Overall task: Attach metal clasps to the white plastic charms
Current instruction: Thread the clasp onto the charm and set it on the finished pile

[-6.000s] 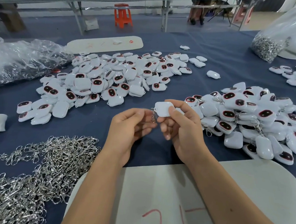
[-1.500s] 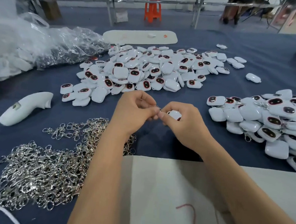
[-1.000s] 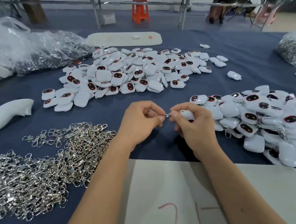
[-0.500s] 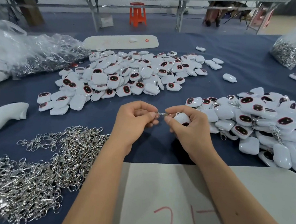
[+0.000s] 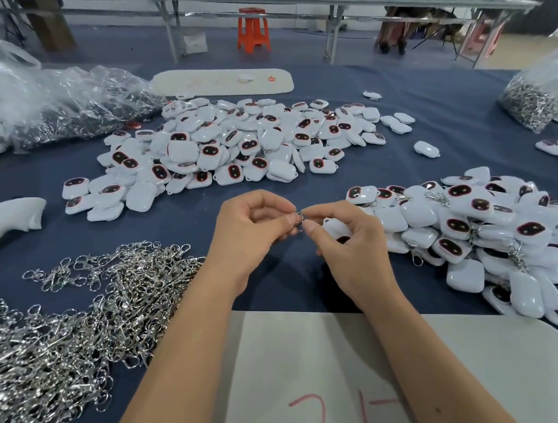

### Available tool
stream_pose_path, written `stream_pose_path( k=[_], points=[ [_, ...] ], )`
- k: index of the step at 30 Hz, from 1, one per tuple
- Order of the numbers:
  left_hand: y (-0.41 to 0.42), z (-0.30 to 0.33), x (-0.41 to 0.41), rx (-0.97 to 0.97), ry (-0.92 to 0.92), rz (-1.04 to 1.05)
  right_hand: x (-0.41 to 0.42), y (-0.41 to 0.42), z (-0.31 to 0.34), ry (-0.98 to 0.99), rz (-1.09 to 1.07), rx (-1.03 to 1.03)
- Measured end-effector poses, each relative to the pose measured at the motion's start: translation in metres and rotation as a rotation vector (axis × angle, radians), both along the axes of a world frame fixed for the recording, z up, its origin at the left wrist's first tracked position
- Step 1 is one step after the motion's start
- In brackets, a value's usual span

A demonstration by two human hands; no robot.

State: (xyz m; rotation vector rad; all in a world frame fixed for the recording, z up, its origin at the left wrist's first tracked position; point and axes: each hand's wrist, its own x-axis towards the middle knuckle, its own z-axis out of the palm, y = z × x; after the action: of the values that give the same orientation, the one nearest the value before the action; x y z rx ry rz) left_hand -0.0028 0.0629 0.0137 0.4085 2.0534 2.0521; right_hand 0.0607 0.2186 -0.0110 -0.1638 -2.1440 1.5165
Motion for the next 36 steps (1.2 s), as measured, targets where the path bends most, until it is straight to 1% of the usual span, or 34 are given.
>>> stream_pose_path(
  k=[3,5,9,16,18,23,25,28,33,35,36],
  points=[
    [0.000,-0.001,0.000,-0.002,0.023,-0.022,0.000,0.000,-0.001,-0.020,0.070,0.030],
    [-0.002,-0.001,0.000,0.001,0.036,-0.024,0.000,0.002,0.000,-0.013,0.078,0.002],
    [-0.003,-0.003,0.001,-0.010,0.059,-0.035,0.000,0.002,0.000,-0.012,0.054,-0.033],
    [0.000,-0.002,0.002,-0.106,0.127,-0.072,0.002,0.002,0.001,0.034,-0.012,-0.070],
    [0.002,-0.003,0.003,-0.129,0.158,-0.076,0.001,0.001,0.001,0.044,-0.029,-0.014],
    [0.006,-0.005,0.006,-0.181,0.204,-0.032,0.003,-0.003,0.002,0.114,-0.083,0.263],
    [0.006,-0.004,0.006,-0.190,0.212,-0.031,0.003,-0.003,0.003,0.146,-0.090,0.308],
    [0.005,-0.005,0.005,-0.205,0.228,-0.038,0.002,-0.005,0.003,0.164,-0.092,0.345],
    [0.007,-0.004,0.006,-0.213,0.229,-0.049,0.003,-0.003,0.004,0.152,-0.092,0.331],
    [0.008,-0.004,0.007,-0.212,0.238,-0.052,0.003,-0.002,0.004,0.119,-0.069,0.302],
    [0.008,-0.004,0.008,-0.207,0.244,-0.050,0.003,-0.002,0.004,0.081,-0.035,0.255]
  ],
)
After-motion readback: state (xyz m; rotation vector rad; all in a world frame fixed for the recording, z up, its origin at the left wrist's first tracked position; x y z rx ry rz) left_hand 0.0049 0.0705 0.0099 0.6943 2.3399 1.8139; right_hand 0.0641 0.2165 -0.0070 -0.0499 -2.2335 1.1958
